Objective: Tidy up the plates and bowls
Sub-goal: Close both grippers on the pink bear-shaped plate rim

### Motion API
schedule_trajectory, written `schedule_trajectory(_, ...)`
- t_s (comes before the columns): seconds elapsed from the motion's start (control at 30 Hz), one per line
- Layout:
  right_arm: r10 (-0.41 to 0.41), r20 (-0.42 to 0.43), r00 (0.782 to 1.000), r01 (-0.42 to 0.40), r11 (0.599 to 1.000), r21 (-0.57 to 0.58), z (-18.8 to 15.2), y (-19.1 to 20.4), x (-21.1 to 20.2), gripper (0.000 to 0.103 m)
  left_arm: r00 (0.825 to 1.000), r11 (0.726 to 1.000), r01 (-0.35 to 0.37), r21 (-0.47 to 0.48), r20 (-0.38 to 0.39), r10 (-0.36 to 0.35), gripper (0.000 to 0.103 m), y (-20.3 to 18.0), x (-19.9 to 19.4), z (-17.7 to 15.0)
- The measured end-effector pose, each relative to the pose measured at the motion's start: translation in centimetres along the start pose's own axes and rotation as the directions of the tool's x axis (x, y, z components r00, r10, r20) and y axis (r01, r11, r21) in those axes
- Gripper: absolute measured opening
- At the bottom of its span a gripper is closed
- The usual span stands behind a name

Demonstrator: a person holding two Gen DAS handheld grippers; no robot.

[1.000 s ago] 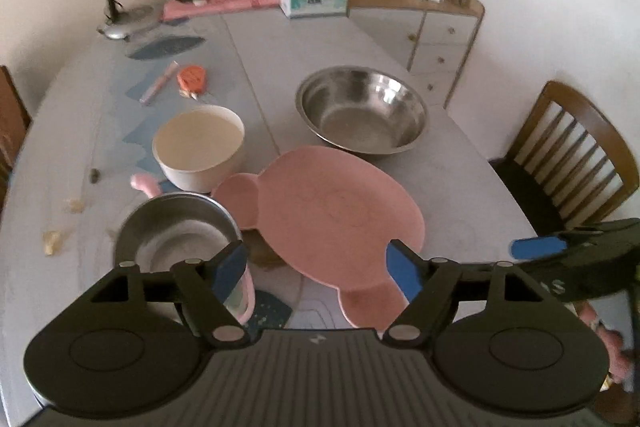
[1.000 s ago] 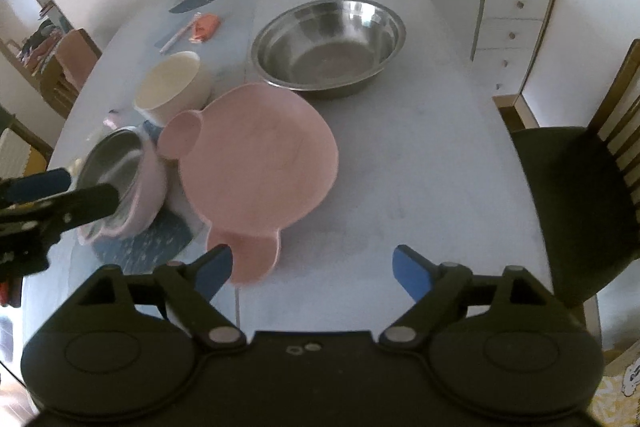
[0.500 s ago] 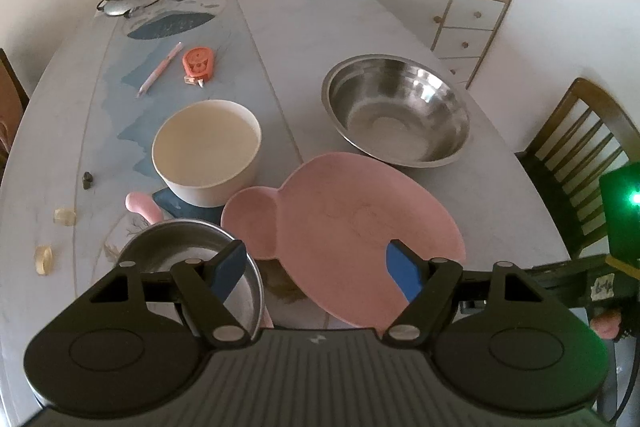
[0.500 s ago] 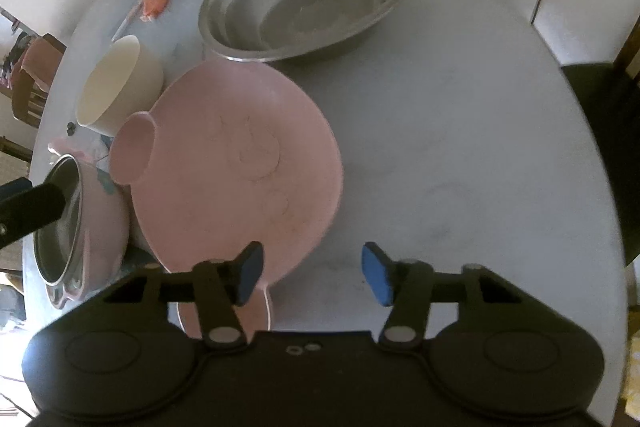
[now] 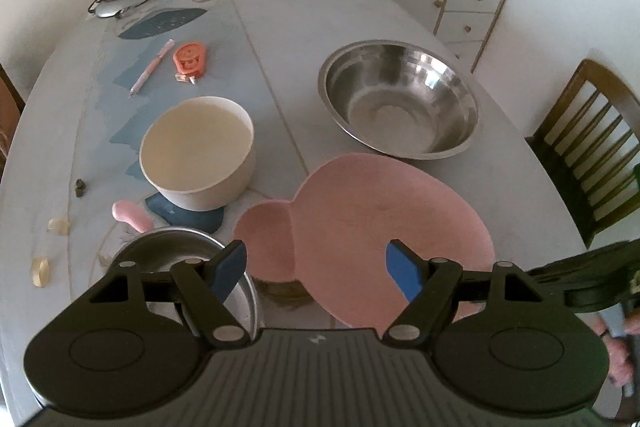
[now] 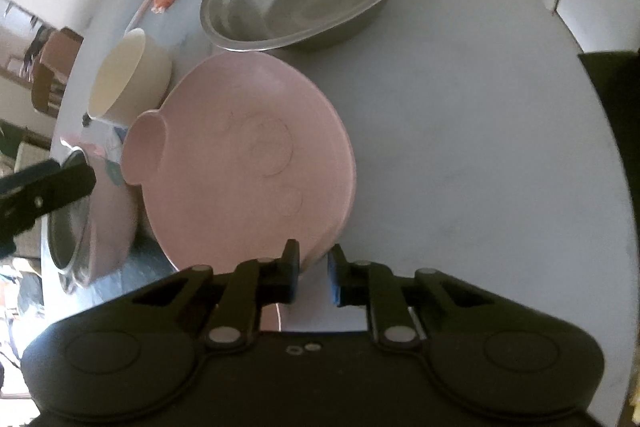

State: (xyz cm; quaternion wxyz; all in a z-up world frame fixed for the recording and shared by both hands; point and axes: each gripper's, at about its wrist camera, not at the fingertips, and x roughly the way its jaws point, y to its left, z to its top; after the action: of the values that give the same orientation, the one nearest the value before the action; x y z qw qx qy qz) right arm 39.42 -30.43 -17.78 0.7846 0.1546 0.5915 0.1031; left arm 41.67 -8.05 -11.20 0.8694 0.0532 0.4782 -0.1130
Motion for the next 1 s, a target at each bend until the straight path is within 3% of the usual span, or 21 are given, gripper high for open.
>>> schedule_trajectory(0.33,-0.036,-0.050,0.998,0.030,0.993,-0.112,-0.1,-4.3,-2.2,0.011,0.998,0.995,0.012,0.099,-0.060,-0.006,0.075,-3.2,2.4,-0.7)
schedule_trajectory(0.43,-0.057,-0.038,0.998,0.052,0.992,-0.118,-0.1,-5.5,-2.9,0.010,0.995,0.993,0.023,0.115,-0.097,-0.012,0.069,-4.0,3.4,-1.4)
schedule_trajectory(0.6,-0.045,-0.050,0.998,0.039,0.992,-0.116,-1.1,-6.4,-3.4,0.023,0.987,0.991,0.046,0.124,-0.157,-0.026,0.060,-4.9,4.7,-3.0)
schedule_trajectory(1.0,-0.015,-0.087,0.996,-0.002,0.982,-0.191,-4.8,-6.3,-4.5,0.029,0.986,0.993,-0.020,0.120,-0.163,0.039,0.055,-3.9,4.5,-6.1)
